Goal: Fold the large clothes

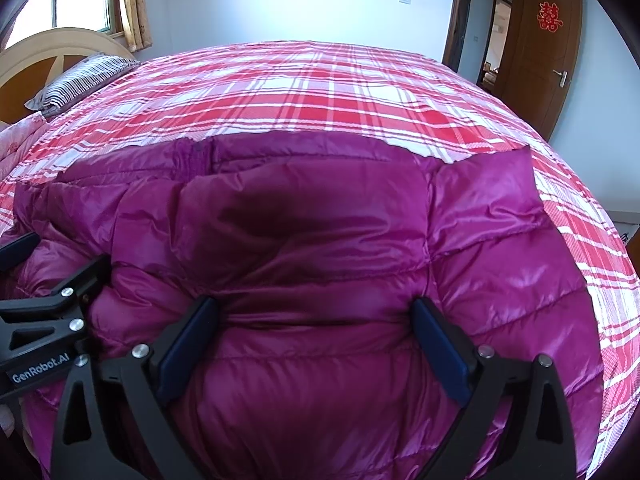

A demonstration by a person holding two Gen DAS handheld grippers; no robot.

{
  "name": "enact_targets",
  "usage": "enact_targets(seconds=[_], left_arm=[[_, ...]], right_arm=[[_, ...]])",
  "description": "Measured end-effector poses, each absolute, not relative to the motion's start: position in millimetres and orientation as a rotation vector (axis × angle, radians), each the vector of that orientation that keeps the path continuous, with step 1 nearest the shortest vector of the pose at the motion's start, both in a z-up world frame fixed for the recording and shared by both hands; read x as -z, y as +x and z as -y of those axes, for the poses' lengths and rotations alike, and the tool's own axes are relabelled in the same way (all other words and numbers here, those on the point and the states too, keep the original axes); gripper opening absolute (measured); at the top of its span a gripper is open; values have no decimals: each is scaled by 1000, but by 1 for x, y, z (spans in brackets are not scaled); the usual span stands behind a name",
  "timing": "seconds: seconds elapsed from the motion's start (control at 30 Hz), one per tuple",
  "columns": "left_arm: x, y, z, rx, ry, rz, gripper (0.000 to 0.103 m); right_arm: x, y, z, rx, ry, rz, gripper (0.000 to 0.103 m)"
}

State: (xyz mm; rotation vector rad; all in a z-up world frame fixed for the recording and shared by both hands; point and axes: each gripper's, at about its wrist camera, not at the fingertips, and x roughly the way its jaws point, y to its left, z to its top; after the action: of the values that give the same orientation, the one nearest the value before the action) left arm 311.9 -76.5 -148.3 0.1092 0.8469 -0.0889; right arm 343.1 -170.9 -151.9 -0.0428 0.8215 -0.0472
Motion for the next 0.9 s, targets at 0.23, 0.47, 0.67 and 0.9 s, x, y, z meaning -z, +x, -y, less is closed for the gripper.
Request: enact_targets(seconds=[0.23, 0.47, 0.67, 0.9], left_arm=[[94, 240, -4, 147, 55, -685, 102], [145, 236, -56, 278, -128, -805, 102], [166, 239, -50, 483, -217, -796, 47], [147, 223, -61, 605, -342, -761, 16]], right_arm=[[150, 344, 172, 26, -39, -832, 100], [141, 332, 174, -7, -13, -795, 100], [106, 291, 175, -85, -26, -674, 100], [129, 289, 158, -84, -151, -805, 103]])
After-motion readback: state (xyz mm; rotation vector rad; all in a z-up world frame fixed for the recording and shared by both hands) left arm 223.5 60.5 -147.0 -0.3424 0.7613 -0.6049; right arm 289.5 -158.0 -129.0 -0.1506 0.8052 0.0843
